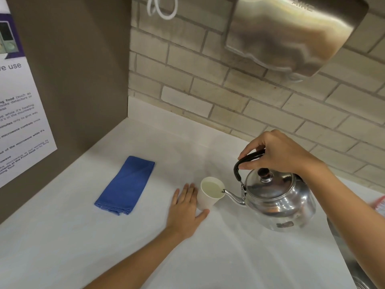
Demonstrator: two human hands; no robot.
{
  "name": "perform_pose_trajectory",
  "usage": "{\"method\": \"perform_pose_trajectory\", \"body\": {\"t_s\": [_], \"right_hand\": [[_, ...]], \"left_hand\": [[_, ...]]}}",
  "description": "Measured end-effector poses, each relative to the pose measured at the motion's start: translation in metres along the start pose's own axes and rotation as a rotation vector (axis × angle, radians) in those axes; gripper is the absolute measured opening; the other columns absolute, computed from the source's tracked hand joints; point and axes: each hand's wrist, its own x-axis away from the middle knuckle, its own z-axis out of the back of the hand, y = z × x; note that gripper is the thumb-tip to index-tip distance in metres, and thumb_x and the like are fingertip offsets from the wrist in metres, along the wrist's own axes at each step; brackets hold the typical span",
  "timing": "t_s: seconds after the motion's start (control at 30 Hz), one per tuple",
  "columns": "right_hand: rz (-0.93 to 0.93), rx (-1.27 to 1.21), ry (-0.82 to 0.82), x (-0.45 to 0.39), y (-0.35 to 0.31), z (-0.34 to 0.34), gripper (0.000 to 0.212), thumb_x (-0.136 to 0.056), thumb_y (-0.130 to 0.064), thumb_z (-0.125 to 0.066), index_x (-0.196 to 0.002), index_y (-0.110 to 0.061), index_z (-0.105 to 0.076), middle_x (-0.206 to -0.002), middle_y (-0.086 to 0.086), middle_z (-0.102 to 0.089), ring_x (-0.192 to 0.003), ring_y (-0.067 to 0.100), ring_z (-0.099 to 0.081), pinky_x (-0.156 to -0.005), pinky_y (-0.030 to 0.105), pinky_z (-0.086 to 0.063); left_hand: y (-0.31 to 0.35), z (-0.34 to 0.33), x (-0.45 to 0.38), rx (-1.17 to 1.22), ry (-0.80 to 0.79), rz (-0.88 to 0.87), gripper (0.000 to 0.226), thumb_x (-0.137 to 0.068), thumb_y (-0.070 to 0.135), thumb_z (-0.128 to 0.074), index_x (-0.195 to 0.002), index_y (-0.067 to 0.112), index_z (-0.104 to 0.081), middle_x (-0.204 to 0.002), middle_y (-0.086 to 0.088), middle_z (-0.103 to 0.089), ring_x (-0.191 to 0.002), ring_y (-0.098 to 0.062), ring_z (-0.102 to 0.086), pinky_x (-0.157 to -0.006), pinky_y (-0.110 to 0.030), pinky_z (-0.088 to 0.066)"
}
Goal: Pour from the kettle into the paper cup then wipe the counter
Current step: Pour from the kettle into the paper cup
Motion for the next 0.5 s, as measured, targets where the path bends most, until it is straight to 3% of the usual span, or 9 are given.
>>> {"method": "perform_pose_trajectory", "body": {"t_s": [0.5], "right_hand": [[0.009,0.034,0.013,-0.0006,0.0025,0.004,0.025,-0.064,-0.053,-0.087,-0.085,-0.041,-0.081,-0.072,-0.014,-0.07,-0.07,0.007,-0.065,-0.063,0.035,-0.056]], "left_hand": [[0.0002,0.0011,0.0003,-0.015,-0.003,0.0,0.08,-0.091,0.063,-0.031,-0.152,0.012,-0.017,-0.162,-0.002,-0.018,-0.15,-0.014,-0.007,-0.123,-0.036,0.003]]}}
